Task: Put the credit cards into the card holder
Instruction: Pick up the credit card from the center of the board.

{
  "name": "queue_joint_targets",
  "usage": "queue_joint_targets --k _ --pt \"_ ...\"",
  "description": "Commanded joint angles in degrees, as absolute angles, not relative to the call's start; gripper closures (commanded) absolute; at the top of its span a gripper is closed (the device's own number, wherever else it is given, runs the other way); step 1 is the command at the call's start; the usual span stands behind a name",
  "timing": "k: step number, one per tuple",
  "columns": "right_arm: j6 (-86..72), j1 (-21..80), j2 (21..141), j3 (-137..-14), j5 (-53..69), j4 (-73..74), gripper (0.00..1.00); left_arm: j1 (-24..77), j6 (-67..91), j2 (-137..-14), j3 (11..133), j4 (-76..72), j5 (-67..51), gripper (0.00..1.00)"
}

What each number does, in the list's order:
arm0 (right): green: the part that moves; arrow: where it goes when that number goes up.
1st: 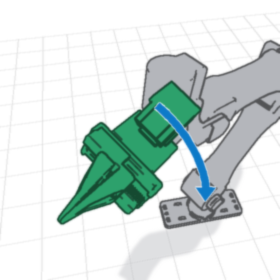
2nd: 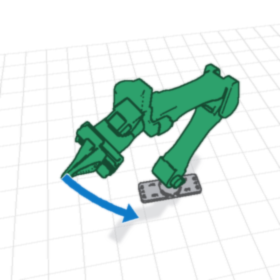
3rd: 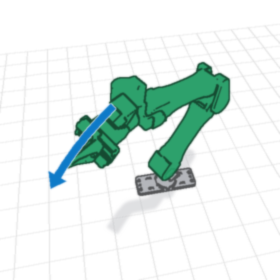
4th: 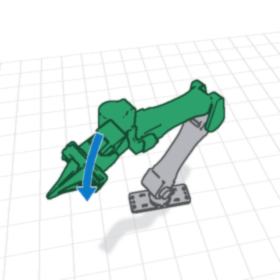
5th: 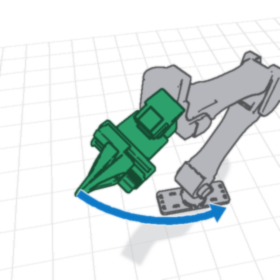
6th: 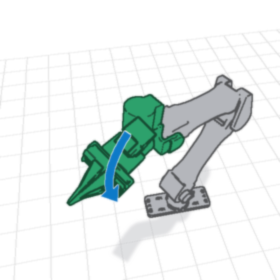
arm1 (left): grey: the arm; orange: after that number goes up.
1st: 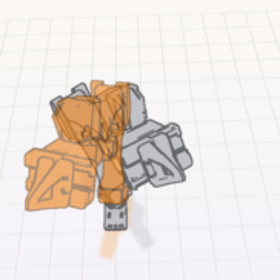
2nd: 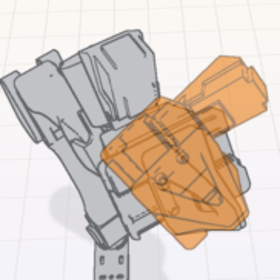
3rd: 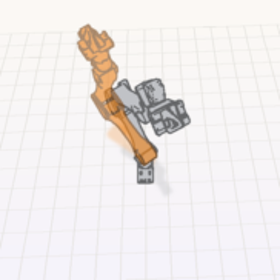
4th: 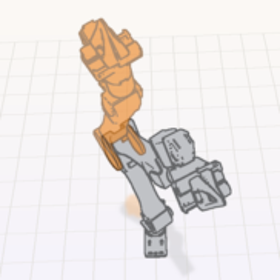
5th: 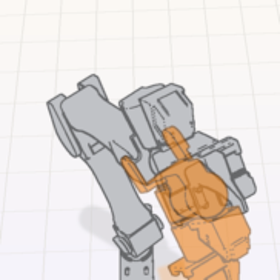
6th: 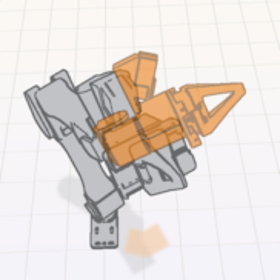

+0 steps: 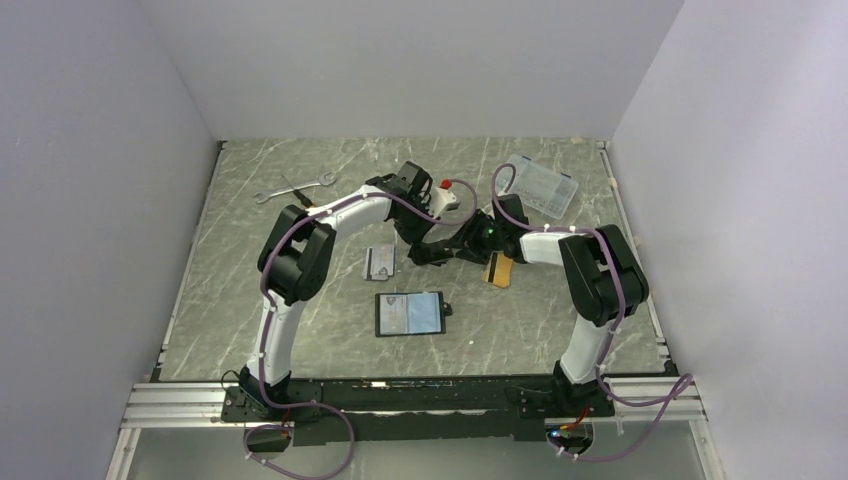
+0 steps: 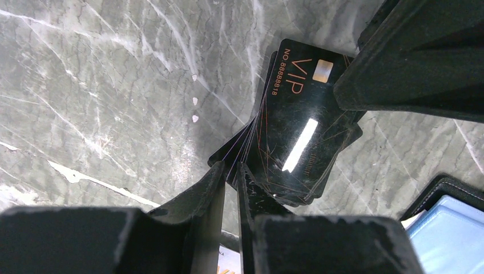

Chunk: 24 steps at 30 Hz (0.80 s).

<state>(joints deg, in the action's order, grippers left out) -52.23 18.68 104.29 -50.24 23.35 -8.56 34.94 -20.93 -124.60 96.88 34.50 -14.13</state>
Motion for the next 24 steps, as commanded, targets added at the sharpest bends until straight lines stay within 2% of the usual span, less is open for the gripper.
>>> queue_joint_targets --k 1,18,24 --pt "-52.7 19.1 105.7 -50.2 23.2 -8.9 0.52 35.6 -22.0 -122.2 96.1 34.2 -14.8 0.81" --pt "-56.6 19.6 107.0 -48.7 23.8 -12.8 0.56 38.3 -22.6 -121.3 88.7 30.8 -9.6 0.83" --pt "-58.8 19.6 105.6 -46.9 24.6 -15.8 0.65 38.5 -21.9 -121.0 87.2 30.2 -9.5 0.83"
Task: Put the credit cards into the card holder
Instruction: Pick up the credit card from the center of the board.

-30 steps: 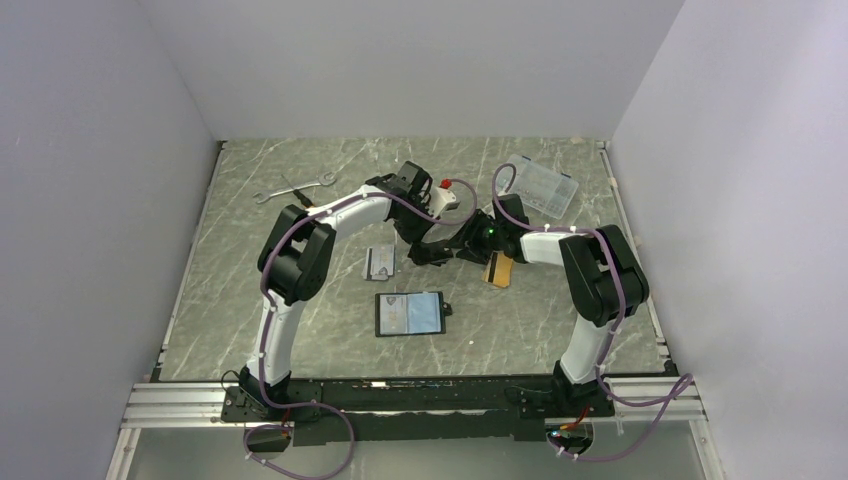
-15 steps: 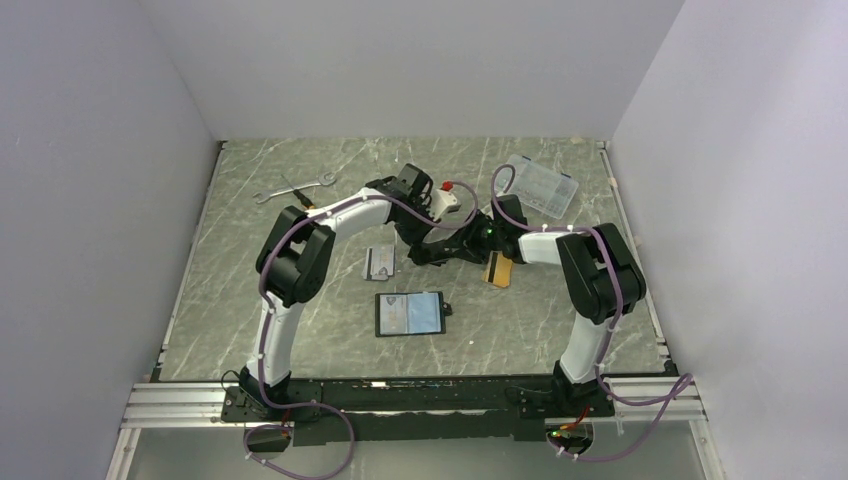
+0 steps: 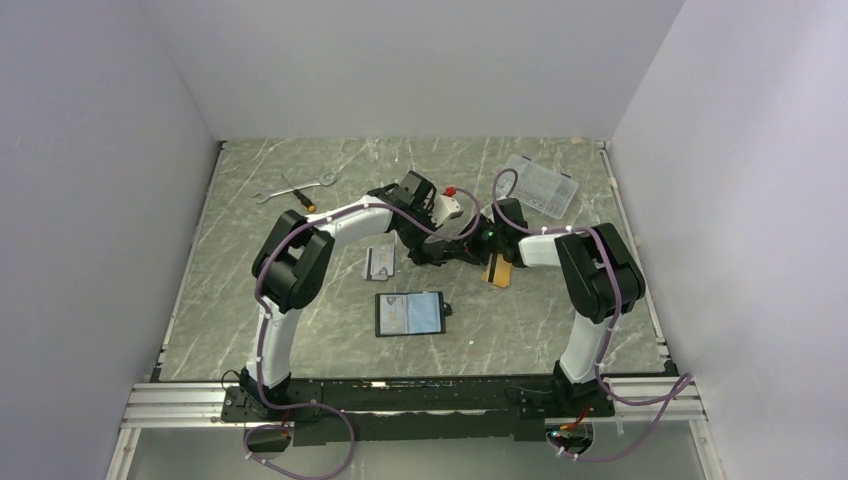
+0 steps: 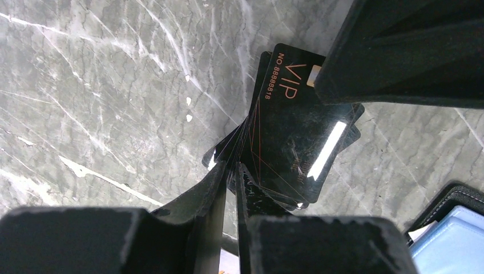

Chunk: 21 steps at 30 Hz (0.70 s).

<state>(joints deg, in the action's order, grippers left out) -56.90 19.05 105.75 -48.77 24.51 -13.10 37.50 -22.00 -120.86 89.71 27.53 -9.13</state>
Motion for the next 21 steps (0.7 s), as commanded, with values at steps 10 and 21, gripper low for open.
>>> queue_joint_targets --k 10,21 --pt "-62.1 19.8 102.2 -45.8 28.0 -21.7 0.75 38.4 -19.7 -121.7 88.1 31.2 -12.7 0.83" --pt "-64.0 20.4 100.6 -46.6 30.2 -24.8 0.71 37.9 -18.9 -121.6 88.0 31.5 -13.9 0.84"
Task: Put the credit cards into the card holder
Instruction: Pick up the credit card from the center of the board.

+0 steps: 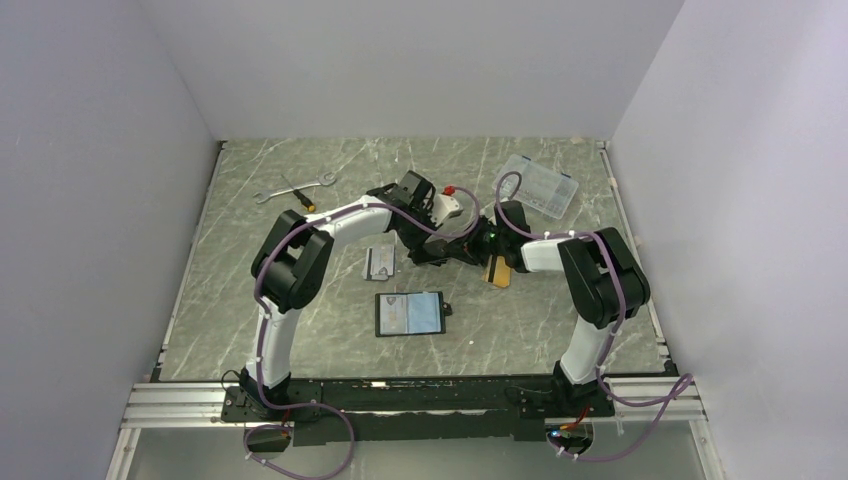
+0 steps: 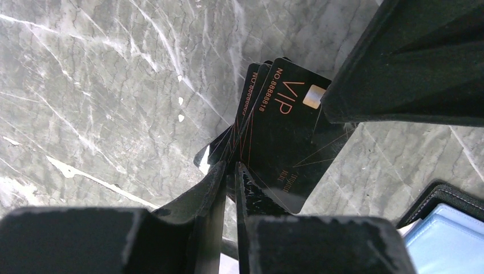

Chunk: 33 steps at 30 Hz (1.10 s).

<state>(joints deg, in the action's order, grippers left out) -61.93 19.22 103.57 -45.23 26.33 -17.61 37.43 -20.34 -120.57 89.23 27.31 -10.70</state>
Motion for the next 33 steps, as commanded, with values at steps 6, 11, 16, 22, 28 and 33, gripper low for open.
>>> queue_joint_targets --k 6,11,16,22,28,33 --pt "-67.5 21.3 103.9 -45.5 33.7 -33.0 0.70 36.8 -17.8 -122.0 88.9 32.3 -16.3 0.83" --pt "-72.0 21.9 108.6 -44.5 35.2 -42.1 0.70 35.5 -16.7 -122.3 89.1 32.8 -19.6 0.83" --pt "-75.2 22.2 111.8 -44.3 35.6 -47.8 0.71 34.9 -16.6 -122.5 88.7 32.9 -21.8 0.84" --pt "-79.4 22.4 114.7 -43.6 35.2 -55.1 0.71 34.2 -16.2 -123.6 89.4 33.9 -24.4 0.84" --pt "-80.3 23.2 116.5 -43.7 34.1 -56.2 0.77 33.1 -15.5 -123.7 90.1 34.5 -27.6 0.84" --pt "-78.1 23.2 114.2 -44.0 33.2 -51.9 0.91 31.6 -15.5 -123.7 92.6 36.7 -31.6 0.83"
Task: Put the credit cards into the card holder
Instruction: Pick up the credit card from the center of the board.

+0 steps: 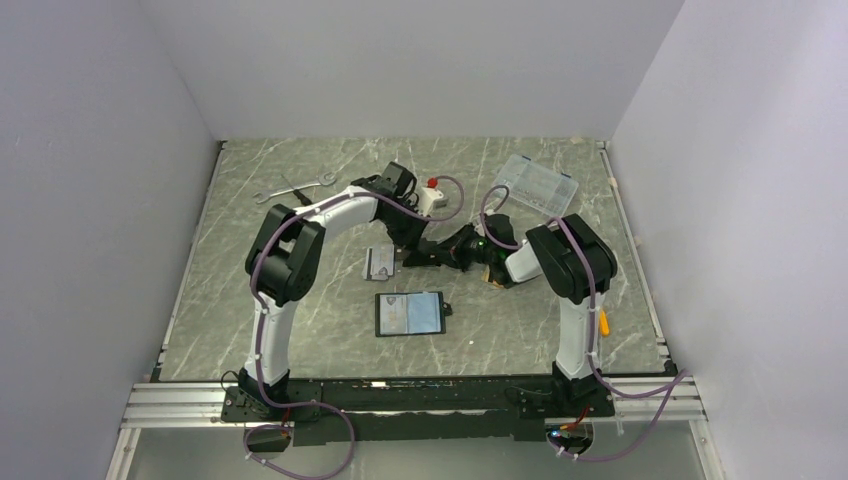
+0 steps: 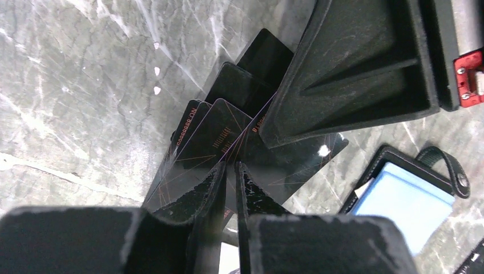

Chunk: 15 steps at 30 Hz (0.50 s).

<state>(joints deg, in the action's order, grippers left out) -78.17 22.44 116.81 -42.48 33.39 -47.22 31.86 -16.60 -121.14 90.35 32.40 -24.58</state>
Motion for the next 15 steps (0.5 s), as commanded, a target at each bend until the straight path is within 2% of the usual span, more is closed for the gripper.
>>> queue_joint_targets --k 1,5,15 --pt "-76.5 23.2 113.2 -44.1 32.9 -49.6 0.93 31.0 -15.4 -123.5 93.3 37.3 -32.8 0.82" --pt "-69.1 23.1 108.1 -45.5 30.8 -38.4 0.98 28.4 -14.7 -122.5 95.3 38.6 -37.7 0.77" --pt "-58.5 22.5 101.4 -46.6 26.9 -21.3 0.92 25.5 -15.7 -122.7 93.9 38.9 -38.5 0.74"
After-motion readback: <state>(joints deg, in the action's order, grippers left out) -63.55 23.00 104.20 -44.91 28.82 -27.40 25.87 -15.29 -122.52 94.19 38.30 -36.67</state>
